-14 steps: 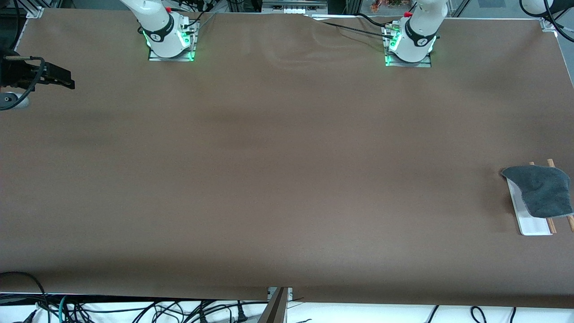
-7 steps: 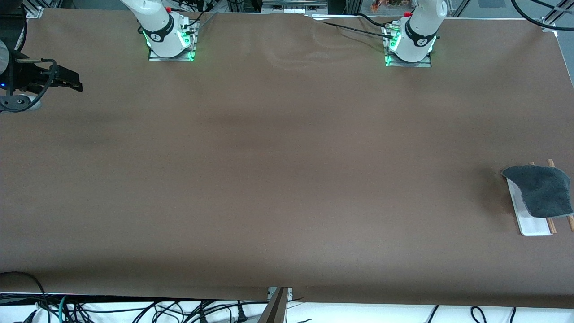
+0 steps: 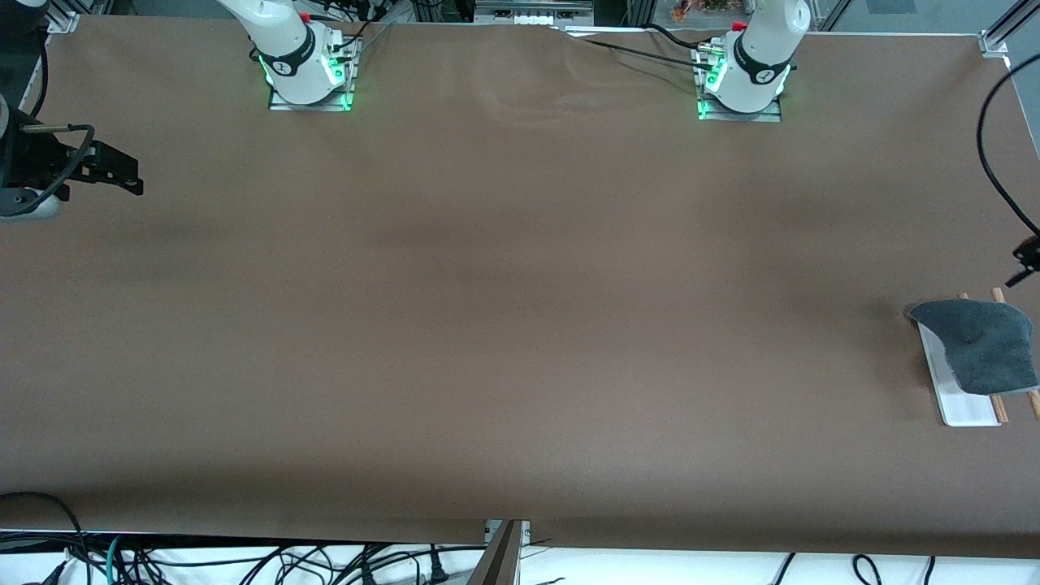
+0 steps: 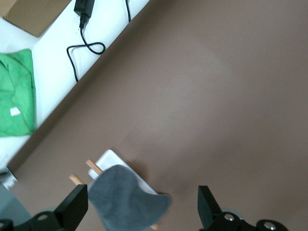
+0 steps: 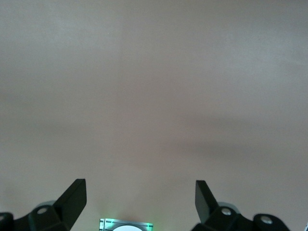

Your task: Pass towel and hang on rack

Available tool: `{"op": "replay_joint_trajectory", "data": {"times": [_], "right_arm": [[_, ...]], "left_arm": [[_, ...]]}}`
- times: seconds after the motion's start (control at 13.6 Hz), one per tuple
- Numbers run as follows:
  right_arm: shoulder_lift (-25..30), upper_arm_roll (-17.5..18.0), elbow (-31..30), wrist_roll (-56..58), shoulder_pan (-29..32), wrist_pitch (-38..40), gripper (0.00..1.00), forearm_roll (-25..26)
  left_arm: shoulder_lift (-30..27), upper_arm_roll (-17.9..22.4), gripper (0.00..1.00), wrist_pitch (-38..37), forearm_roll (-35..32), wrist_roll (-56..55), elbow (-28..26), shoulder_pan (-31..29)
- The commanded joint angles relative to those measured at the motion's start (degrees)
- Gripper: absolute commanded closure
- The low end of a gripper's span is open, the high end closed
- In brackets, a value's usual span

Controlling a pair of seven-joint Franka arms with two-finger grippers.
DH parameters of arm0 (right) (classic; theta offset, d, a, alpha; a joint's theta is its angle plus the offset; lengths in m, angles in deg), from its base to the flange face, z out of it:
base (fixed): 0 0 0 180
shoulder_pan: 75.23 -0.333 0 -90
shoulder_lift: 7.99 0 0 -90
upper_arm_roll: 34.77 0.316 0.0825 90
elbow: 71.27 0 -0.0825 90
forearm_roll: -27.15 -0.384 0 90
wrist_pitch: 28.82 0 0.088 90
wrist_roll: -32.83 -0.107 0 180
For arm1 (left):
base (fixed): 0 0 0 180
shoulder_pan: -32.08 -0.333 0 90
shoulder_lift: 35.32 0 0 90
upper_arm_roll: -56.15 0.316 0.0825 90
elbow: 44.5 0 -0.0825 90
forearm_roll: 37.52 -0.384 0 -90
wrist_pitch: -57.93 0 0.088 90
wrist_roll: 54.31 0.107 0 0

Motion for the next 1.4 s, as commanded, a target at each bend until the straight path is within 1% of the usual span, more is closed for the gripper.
{"op": "replay_joint_trajectory", "data": {"times": [0.0, 0.15, 0.29, 0.59, 0.74, 0.88, 1.11, 1.33], "right_arm": [[0.7, -0.3, -0.7, 0.1, 0.3, -0.2, 0.0, -0.1], [0.6, -0.3, -0.7, 0.1, 0.2, -0.1, 0.0, -0.1], [0.3, -0.3, -0.6, 0.9, 0.4, -0.5, 0.0, -0.1], [-0.3, -0.3, 0.3, 1.1, 0.4, -0.5, 0.0, 0.1], [-0.8, -0.3, 1.1, 1.2, 0.4, -0.5, 0.0, 0.1], [-1.3, -0.3, 1.5, 1.2, 0.4, -0.3, 0.0, 0.0], [-1.3, -0.4, 1.5, 1.2, 0.4, -0.5, 0.0, 0.1], [-1.3, -0.3, 1.5, 1.1, 0.4, -0.5, 0.0, 0.0]], "left_arm": [[-9.6, 0.5, 0.0, 0.8, -1.6, -12.9, -11.5, 2.2], [-12.3, -0.7, 0.0, -1.4, -1.6, -24.4, -14.2, 2.4], [-13.1, -2.1, 0.0, -4.8, -1.6, -32.3, -13.9, 2.5], [-13.1, -4.5, 0.0, -9.9, -1.7, -44.7, -12.6, 3.7], [-12.7, -5.1, 0.0, -14.6, -1.9, -48.5, -11.0, 3.8], [-12.6, -5.4, 0.0, -15.2, -2.9, -50.3, -10.4, 4.1], [-9.8, -5.3, 0.0, -21.4, -3.4, -53.5, -3.1, 4.2], [-9.5, -5.2, 0.0, -20.9, -3.0, -53.6, -2.9, 4.2]]}}
